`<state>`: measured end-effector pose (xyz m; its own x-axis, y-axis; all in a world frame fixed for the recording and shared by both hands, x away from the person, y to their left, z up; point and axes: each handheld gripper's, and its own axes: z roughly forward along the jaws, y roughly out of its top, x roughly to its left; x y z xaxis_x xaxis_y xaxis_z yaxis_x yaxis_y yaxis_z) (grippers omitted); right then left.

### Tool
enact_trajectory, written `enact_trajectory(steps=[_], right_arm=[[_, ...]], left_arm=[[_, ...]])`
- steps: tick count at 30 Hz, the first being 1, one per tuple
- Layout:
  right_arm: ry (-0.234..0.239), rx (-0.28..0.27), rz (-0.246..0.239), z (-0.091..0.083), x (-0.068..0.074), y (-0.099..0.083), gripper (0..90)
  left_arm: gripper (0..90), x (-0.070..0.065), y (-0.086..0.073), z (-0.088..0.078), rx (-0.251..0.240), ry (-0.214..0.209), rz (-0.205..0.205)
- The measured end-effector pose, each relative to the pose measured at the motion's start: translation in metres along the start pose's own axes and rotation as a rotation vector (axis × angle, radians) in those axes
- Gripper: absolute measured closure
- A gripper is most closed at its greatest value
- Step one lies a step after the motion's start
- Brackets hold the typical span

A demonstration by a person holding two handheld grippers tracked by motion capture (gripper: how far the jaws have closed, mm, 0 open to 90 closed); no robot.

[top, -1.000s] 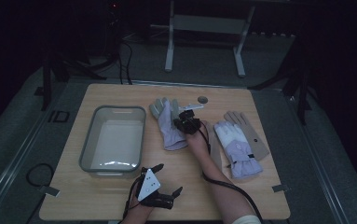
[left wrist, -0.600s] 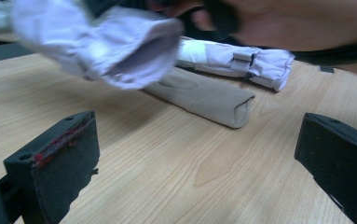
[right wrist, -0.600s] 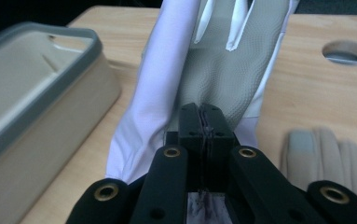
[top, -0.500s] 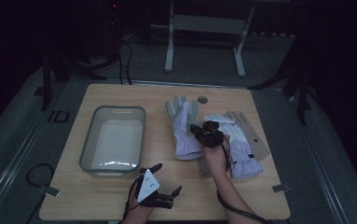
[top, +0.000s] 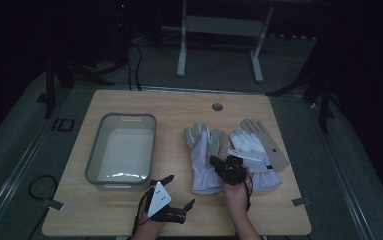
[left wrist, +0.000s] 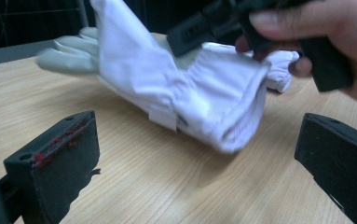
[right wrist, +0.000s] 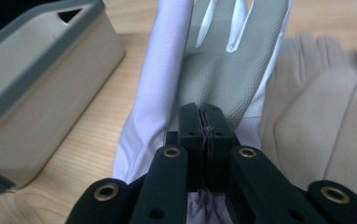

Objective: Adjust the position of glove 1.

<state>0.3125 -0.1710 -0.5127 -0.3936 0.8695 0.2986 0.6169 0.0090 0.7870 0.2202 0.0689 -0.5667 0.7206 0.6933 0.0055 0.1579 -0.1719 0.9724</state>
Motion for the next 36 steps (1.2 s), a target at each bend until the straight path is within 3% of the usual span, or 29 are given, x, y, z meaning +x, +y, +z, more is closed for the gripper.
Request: enact_trajectory(steps=[5,10,16,17,20,28,29,30,36], right_arm=[[-0.039,0.036,0.020,0.013,-0.004,-0.017,87.7],[-0.106,0.065,-0.059,0.024,0.002,-0.028,80.5],[-0.118,0.083,-0.092,0.027,0.006,-0.029,66.6],[-0.112,0.077,-0.098,0.024,0.009,-0.025,60.7],[-0.088,0.074,-0.111,0.022,0.007,-0.019,56.4],[-0.059,0.087,-0.169,0.008,-0.005,0.006,51.6],[-0.054,0.082,-0.173,0.005,-0.009,0.011,51.6],[-0.065,0.067,-0.194,-0.005,-0.020,0.027,51.4],[-0.089,0.038,-0.209,-0.021,-0.039,0.048,50.1]], left_arm=[[0.0,0.000,0.000,0.000,0.004,-0.002,0.002],[0.0,0.000,0.000,0.001,0.005,-0.004,0.005],[0.0,0.000,0.000,0.001,0.007,-0.007,0.007],[0.0,0.000,0.000,0.001,0.006,-0.006,0.006],[0.0,0.000,0.000,0.001,0.005,-0.006,0.004],[0.0,0.000,0.000,0.001,0.004,-0.009,0.002],[0.0,0.000,0.000,0.001,0.006,-0.010,0.001],[0.0,0.000,0.000,0.001,0.005,-0.010,0.000],[0.0,0.001,0.000,0.001,0.007,-0.010,-0.003]])
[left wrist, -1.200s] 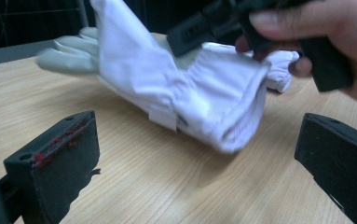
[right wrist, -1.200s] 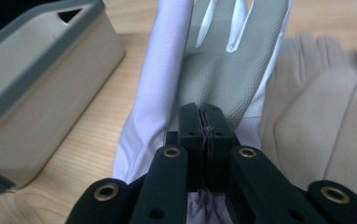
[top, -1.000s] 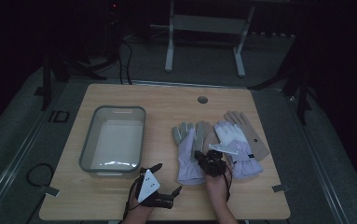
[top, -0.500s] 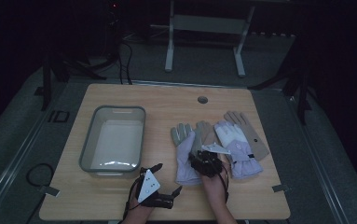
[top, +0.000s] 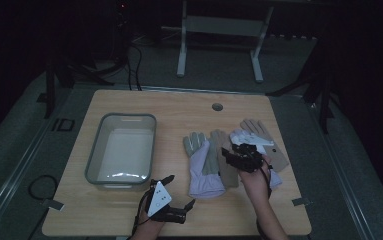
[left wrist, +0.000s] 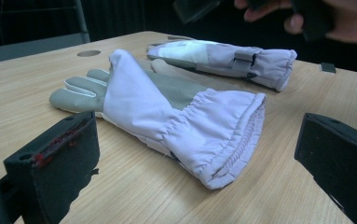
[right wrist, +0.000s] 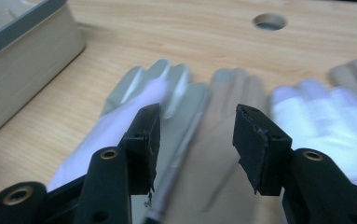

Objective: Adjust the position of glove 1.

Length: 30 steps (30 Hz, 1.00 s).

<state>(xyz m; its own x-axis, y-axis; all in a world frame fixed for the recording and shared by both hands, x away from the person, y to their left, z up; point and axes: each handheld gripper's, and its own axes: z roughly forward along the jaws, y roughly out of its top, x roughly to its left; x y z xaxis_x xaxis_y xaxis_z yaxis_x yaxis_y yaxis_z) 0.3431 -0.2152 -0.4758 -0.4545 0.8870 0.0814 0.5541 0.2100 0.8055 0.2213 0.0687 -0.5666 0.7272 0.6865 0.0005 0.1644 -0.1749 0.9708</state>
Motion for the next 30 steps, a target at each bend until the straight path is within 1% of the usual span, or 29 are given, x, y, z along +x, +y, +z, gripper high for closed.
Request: enact_trajectory(steps=[1,2,3,4,5,6,7,8,9,10,11,12,13,14,15,16,17,19,20,21,22,23,24,25,26,27,30], right_arm=[[-0.002,0.004,-0.008,-0.005,-0.008,0.004,48.3],[-0.002,0.004,-0.008,-0.005,-0.008,0.004,48.3],[-0.007,0.008,-0.014,-0.010,-0.016,0.007,48.3],[-0.001,0.014,-0.015,-0.012,-0.020,0.007,47.6],[-0.001,0.014,-0.015,-0.012,-0.020,0.007,47.6],[-0.004,0.016,-0.029,-0.015,-0.027,0.007,47.6],[-0.006,0.020,-0.037,-0.017,-0.031,0.006,47.5],[-0.006,0.020,-0.037,-0.017,-0.031,0.006,47.5],[-0.006,0.022,-0.038,-0.019,-0.035,0.006,47.7],[-0.012,0.031,-0.043,-0.021,-0.039,0.005,47.8],[-0.032,0.045,-0.057,-0.025,-0.049,0.001,48.1],[-0.032,0.045,-0.057,-0.025,-0.049,0.001,48.1],[-0.028,0.063,-0.047,-0.029,-0.060,-0.004,48.0],[-0.028,0.063,-0.047,-0.029,-0.060,-0.004,48.0],[-0.027,0.069,-0.040,-0.031,-0.066,-0.006,48.0],[-0.017,0.080,-0.052,-0.036,-0.075,-0.012,48.0],[-0.011,0.081,-0.061,-0.038,-0.079,-0.014,48.1],[0.001,0.088,-0.077,-0.043,-0.085,-0.019,48.1],[0.001,0.088,-0.077,-0.043,-0.085,-0.019,48.1],[0.019,0.079,-0.082,-0.046,-0.092,-0.022,48.1],[0.019,0.079,-0.082,-0.046,-0.092,-0.022,48.1],[0.037,0.071,-0.085,-0.048,-0.095,-0.022,48.1],[0.039,0.060,-0.093,-0.050,-0.100,-0.023,48.1],[0.039,0.060,-0.093,-0.050,-0.100,-0.023,48.1],[0.042,0.051,-0.094,-0.050,-0.104,-0.022,48.5],[0.042,0.051,-0.094,-0.050,-0.104,-0.022,48.5],[0.041,0.064,-0.109,-0.044,-0.108,-0.021,49.4]], left_arm=[[0.0,0.000,0.000,0.000,0.000,0.000,-0.001],[0.0,0.000,0.000,0.000,0.000,0.000,-0.001],[0.0,0.000,0.000,0.000,-0.001,0.000,0.000],[0.0,0.000,0.000,0.000,-0.001,0.000,-0.001],[0.0,0.000,0.000,0.000,-0.001,-0.001,-0.001],[0.0,0.000,0.000,0.000,0.000,-0.001,-0.001],[0.0,0.000,0.000,0.000,0.000,-0.001,-0.001],[0.0,0.000,0.000,0.000,-0.001,0.000,-0.002],[0.0,0.000,0.000,0.000,-0.002,0.000,-0.004],[0.0,0.000,0.000,0.000,-0.002,0.000,-0.005],[0.0,0.000,0.000,0.000,-0.002,0.000,-0.005],[0.0,0.000,0.000,0.000,0.000,-0.001,-0.005],[0.0,0.000,0.000,0.000,0.001,-0.001,-0.005],[0.0,0.000,0.000,0.000,0.001,-0.001,-0.005],[0.0,0.000,0.000,0.001,0.002,-0.002,-0.005],[0.0,0.000,0.000,0.001,0.003,-0.002,-0.004],[0.0,0.000,0.000,0.001,0.003,-0.002,-0.004],[0.0,0.000,0.000,0.001,0.004,-0.001,-0.004],[0.0,0.000,0.000,0.001,0.004,-0.001,-0.004],[0.0,0.000,0.000,0.001,0.004,-0.001,-0.005],[0.0,0.000,0.000,0.001,0.005,-0.001,-0.005],[0.0,0.000,0.000,0.001,0.005,0.000,-0.005],[0.0,0.000,0.000,0.001,0.005,0.000,-0.005],[0.0,0.000,0.000,0.001,0.005,0.001,-0.004],[0.0,0.000,0.000,0.001,0.006,0.001,-0.005],[0.0,0.000,0.000,0.001,0.006,0.001,-0.005],[0.0,0.000,0.000,0.001,0.008,0.001,-0.004]])
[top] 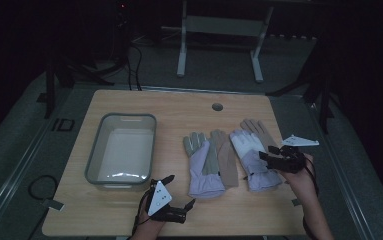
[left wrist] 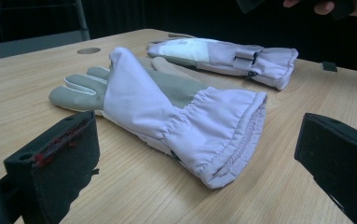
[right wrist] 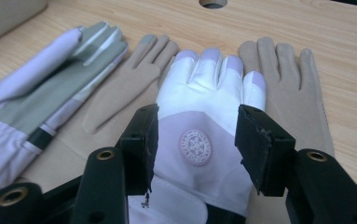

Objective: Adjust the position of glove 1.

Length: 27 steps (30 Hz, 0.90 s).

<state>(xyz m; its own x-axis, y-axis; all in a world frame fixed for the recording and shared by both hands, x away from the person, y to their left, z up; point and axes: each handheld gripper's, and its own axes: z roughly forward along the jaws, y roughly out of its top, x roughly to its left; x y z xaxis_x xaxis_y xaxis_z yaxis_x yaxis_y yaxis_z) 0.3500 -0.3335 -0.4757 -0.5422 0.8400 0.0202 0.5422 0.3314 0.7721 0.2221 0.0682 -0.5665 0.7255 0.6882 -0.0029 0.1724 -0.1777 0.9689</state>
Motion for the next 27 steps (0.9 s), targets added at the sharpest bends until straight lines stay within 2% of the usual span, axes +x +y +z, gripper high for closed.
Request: enact_trajectory(steps=[2,3,5,10,11,14,19,20,23,27], right_arm=[[0.001,0.027,-0.025,0.012,-0.003,-0.001,50.4],[0.001,0.027,-0.025,0.012,-0.003,-0.001,50.4],[0.023,0.057,-0.001,0.024,-0.008,-0.004,50.3],[0.059,0.107,-0.020,0.038,-0.009,-0.014,46.6],[0.051,0.140,-0.037,0.045,-0.010,-0.019,44.8],[0.050,0.160,-0.037,0.053,-0.013,-0.026,43.2],[0.073,0.131,-0.045,0.056,-0.013,-0.032,50.0],[0.083,0.121,-0.043,0.056,-0.012,-0.034,53.9],[0.094,0.106,-0.032,0.057,-0.013,-0.037,57.8],[0.094,0.098,-0.024,0.057,-0.013,-0.038,61.9]], left_arm=[[0.0,0.000,0.000,0.000,0.000,0.001,0.002],[0.0,0.000,0.000,0.000,0.001,0.002,0.002],[0.0,0.000,0.000,0.000,0.000,0.002,0.002],[0.0,0.000,0.000,0.000,-0.001,0.001,0.000],[0.0,0.000,0.000,0.000,0.000,0.000,0.002],[0.0,0.000,0.000,0.000,0.001,0.001,0.002],[0.0,0.000,0.000,0.000,0.000,0.001,0.002],[0.0,0.000,0.000,0.000,0.000,0.001,0.001],[0.0,0.000,0.000,0.000,0.001,0.003,0.002],[0.0,0.000,0.000,0.000,-0.001,0.005,-0.001]])
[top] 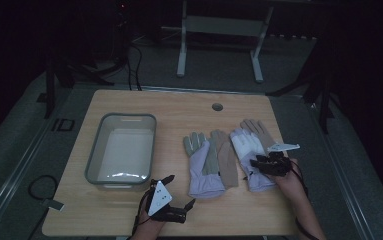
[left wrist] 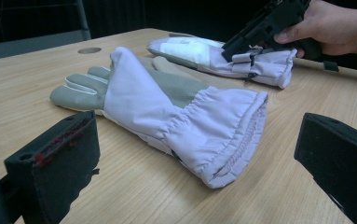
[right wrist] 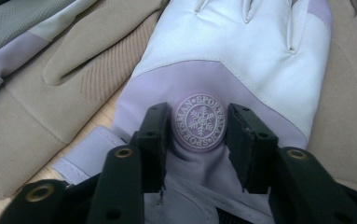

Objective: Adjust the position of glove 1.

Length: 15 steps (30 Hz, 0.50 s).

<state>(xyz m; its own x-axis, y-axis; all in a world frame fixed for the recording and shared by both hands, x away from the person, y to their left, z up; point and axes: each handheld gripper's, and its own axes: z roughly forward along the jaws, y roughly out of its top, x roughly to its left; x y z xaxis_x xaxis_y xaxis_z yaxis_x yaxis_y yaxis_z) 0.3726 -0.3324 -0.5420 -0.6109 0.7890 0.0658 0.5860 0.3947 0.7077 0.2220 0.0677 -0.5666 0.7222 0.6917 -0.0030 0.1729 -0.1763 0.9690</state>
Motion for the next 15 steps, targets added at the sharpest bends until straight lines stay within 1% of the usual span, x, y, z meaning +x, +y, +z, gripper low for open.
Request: enact_trajectory(steps=[3,6,7,9,10,11,13,15], right_arm=[[-0.003,0.008,0.013,0.000,0.002,0.000,66.4],[-0.032,0.010,0.020,-0.001,0.007,0.001,70.7],[-0.045,0.008,0.033,-0.002,0.009,0.001,72.6],[-0.077,-0.002,0.053,-0.004,0.013,0.000,77.0],[-0.093,-0.006,0.067,-0.006,0.016,0.001,80.5],[-0.111,-0.015,0.073,-0.009,0.018,0.002,86.5],[-0.170,-0.027,0.079,-0.017,0.024,0.006,87.9],[-0.211,-0.035,0.086,-0.023,0.029,0.009,88.3]], left_arm=[[0.0,0.000,0.000,0.000,0.000,0.002,0.000],[0.1,0.000,0.000,0.000,0.001,0.004,0.000],[0.1,0.000,0.000,0.000,0.001,0.003,-0.001],[0.1,0.000,0.000,0.000,0.001,0.005,0.000],[0.0,0.000,0.000,0.000,0.001,0.005,0.000],[0.1,0.000,0.000,0.000,0.002,0.005,0.000],[0.1,0.000,0.000,0.000,0.002,0.006,-0.001],[0.1,0.000,0.000,0.000,0.002,0.006,-0.001]])
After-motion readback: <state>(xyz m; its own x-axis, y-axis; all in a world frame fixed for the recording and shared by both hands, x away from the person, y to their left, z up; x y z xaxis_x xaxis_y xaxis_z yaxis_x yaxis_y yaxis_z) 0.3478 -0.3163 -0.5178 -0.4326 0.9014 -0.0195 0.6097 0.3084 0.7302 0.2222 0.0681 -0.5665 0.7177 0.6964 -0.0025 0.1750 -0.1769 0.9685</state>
